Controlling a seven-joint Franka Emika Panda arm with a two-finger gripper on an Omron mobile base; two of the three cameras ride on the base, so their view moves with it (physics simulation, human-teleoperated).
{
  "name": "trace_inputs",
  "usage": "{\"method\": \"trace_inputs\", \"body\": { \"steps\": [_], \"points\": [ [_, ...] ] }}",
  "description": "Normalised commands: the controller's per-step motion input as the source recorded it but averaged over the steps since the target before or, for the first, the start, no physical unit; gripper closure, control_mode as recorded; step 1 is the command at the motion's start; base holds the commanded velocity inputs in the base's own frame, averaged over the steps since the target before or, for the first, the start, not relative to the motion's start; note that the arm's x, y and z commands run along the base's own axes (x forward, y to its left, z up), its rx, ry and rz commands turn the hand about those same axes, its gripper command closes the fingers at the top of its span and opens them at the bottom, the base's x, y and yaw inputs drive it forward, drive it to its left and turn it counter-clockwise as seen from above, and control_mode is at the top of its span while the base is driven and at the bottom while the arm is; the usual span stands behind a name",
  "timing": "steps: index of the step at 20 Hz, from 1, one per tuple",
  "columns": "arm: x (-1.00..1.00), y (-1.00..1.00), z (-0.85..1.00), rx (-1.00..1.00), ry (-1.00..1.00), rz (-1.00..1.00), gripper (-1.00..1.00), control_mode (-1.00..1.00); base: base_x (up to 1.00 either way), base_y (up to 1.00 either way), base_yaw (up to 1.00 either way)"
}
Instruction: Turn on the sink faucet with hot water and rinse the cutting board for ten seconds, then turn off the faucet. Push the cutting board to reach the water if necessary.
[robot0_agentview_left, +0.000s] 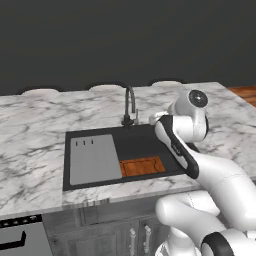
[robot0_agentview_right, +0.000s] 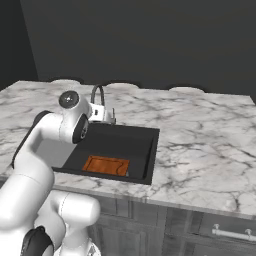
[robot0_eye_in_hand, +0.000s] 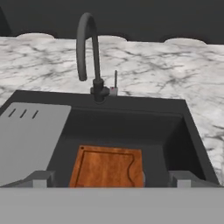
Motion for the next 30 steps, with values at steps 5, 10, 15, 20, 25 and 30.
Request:
{"method": "trace_inputs", "body": {
  "steps": [5,10,15,20,25,30],
  "points": [
    [0.22,-0.03,-0.03,0.00,-0.13,0.00,-1.00,-1.00,0.00,0.00,0.00],
    [0.20,-0.14,0.00,0.01,-0.15,0.00,-1.00,-1.00,0.00,0.00,0.00],
    [0.14,-0.28,0.00,0.05,-0.18,0.00,-1.00,-1.00,0.00,0.00,0.00],
    [0.12,-0.14,0.00,0.02,-0.17,0.00,-1.00,-1.00,0.00,0.00,0.00],
    [0.18,0.00,0.00,0.00,-0.11,0.00,-1.00,-1.00,0.00,0.00,0.00],
    [0.19,0.00,0.00,0.00,-0.09,0.00,-1.00,-1.00,0.00,0.00,0.00]
  ]
}}
